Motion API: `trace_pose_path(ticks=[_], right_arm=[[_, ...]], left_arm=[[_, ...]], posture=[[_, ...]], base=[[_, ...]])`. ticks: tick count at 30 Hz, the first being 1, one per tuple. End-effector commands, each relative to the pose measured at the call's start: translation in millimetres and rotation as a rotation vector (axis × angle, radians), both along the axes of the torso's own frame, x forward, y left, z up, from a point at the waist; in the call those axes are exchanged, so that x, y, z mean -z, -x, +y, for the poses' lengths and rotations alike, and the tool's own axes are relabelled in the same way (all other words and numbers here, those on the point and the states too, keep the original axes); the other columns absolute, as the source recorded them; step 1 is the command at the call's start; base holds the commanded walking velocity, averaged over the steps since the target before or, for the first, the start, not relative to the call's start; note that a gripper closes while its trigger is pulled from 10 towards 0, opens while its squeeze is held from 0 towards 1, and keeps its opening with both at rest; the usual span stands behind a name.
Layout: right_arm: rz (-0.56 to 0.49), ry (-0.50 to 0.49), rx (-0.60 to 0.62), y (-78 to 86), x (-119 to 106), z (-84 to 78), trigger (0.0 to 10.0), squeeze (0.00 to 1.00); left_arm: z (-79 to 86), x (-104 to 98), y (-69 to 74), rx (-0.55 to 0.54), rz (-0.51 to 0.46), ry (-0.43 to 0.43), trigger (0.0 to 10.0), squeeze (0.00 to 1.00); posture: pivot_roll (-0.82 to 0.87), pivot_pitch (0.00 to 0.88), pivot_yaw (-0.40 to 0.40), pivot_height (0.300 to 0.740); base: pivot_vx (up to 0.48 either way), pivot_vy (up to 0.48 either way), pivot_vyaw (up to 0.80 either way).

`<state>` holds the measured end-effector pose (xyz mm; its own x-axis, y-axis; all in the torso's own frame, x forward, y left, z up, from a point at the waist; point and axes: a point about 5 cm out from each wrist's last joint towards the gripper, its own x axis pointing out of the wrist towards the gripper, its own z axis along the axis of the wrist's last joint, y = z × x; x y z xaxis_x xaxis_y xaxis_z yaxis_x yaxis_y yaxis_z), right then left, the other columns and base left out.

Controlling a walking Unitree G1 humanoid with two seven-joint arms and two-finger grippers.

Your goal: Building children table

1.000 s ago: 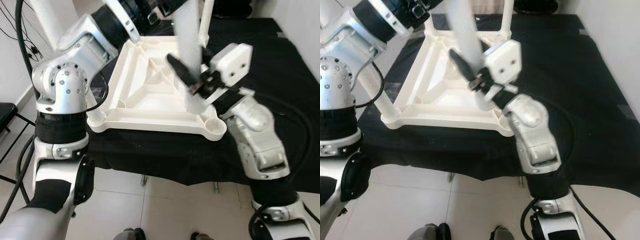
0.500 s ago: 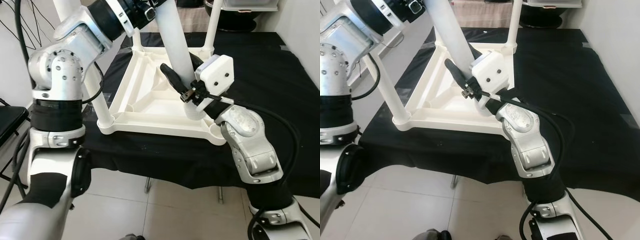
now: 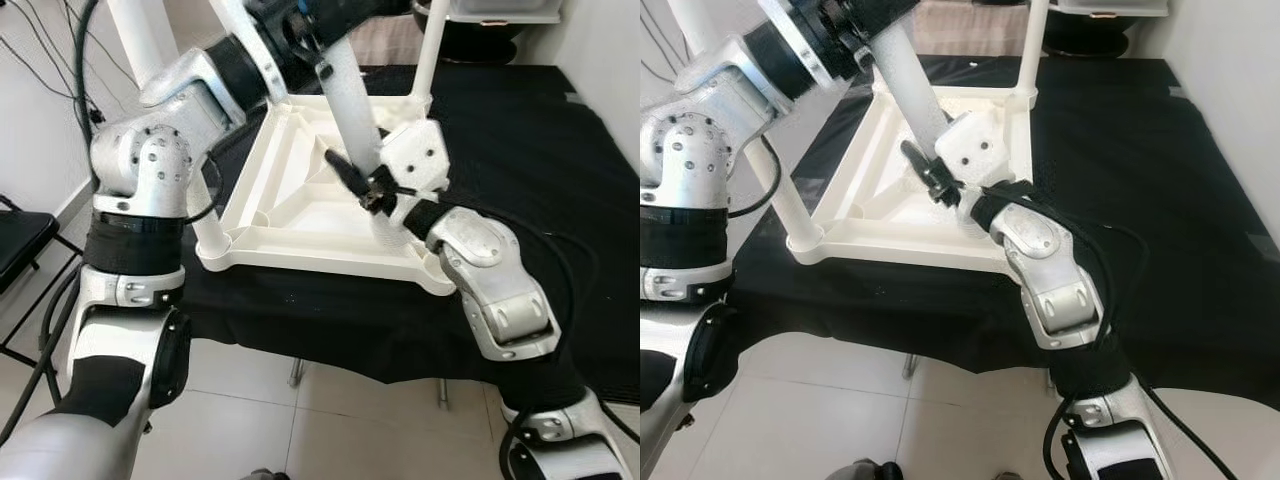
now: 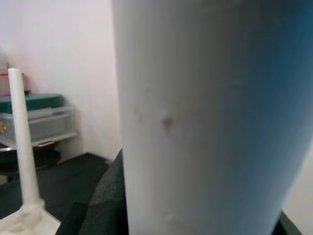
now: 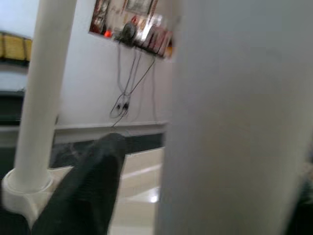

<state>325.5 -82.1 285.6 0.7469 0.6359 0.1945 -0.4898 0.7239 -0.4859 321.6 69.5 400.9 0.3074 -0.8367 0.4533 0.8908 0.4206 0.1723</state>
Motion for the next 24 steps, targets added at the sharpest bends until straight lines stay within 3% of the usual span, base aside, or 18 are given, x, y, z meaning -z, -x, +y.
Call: trace_pose_path(ticks=[1,4,5,6,7,16,17,24], right_arm=[[0.049,0.039,-0.044,-0.7,4.8,16.5,10.0,1.00],[0.104,0.000,-0.005,-6.4,3.7,23.7,10.0,1.00],[0.123,-0.012,0.009,-8.2,3.6,26.3,10.0,0.92],[0.142,-0.020,0.025,-9.8,4.0,28.3,10.0,0.42],[0.170,-0.024,0.039,-11.2,5.8,30.3,10.0,0.00],[0.293,-0.109,0.070,-15.5,13.0,39.6,10.0,0.00],[0.297,-0.130,0.061,-15.2,13.4,42.3,0.0,0.00],[0.304,-0.128,0.069,-14.2,17.5,46.8,0.0,0.00]], left_arm=[[-16.4,3.5,8.4,0.113,-0.033,-0.033,0.0,0.00],[-22.4,4.6,11.6,0.136,-0.048,-0.039,0.0,0.00],[-24.4,4.8,12.9,0.145,-0.053,-0.040,0.0,0.00],[-25.7,5.0,13.5,0.151,-0.058,-0.042,0.0,0.00],[-27.2,5.2,14.2,0.162,-0.065,-0.044,0.0,0.00],[-33.5,9.6,14.2,0.194,-0.081,-0.046,0.0,0.00],[-33.6,10.5,14.3,0.198,-0.084,-0.042,0.0,0.00],[-33.1,11.2,18.9,0.213,-0.094,-0.032,0.0,0.00]], posture=[[-0.02,0.091,0.037,0.740],[-0.02,0.090,0.033,0.740],[-0.02,0.090,0.033,0.740],[-0.02,0.090,0.033,0.740],[-0.02,0.090,0.033,0.740],[-0.03,0.092,0.028,0.740],[-0.03,0.092,0.028,0.740],[-0.03,0.092,0.029,0.740]], base=[[0.000,0.000,0.00],[0.000,0.000,0.00],[0.000,0.000,0.00],[0.000,0.000,0.00],[0.000,0.000,0.00],[0.000,0.000,0.00],[0.000,0.000,0.00],[0.000,0.000,0.00]])
